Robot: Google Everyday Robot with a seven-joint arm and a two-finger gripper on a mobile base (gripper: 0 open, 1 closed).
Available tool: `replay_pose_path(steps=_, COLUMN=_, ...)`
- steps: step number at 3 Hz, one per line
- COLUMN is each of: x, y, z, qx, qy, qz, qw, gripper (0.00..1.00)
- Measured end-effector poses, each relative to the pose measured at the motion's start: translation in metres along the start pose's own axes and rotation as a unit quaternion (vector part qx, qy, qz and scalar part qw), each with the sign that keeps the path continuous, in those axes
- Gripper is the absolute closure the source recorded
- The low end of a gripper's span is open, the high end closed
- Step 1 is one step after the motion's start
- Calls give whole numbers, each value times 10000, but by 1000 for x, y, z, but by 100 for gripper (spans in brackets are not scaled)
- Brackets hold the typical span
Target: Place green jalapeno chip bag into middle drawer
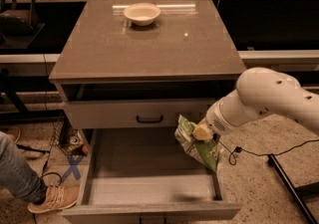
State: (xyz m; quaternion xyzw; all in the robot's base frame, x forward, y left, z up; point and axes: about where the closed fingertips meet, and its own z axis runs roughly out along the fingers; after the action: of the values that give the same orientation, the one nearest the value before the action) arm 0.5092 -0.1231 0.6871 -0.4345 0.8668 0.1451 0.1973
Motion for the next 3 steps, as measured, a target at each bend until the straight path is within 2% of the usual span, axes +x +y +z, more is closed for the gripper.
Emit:
replay_pose_path(steps=1, x=24, y=4, z=44, qx=-166, qy=14, qz=92, qw=9998, gripper=100)
replay_pose_path(steps=2, x=36, y=23, z=100, qx=-755, qy=-73, qz=74, qw=9971, gripper=100)
replay_pose_path(steps=3, x=38, y=42, z=132, qx=-1202, qy=-75, qz=4, qw=9927, gripper=100)
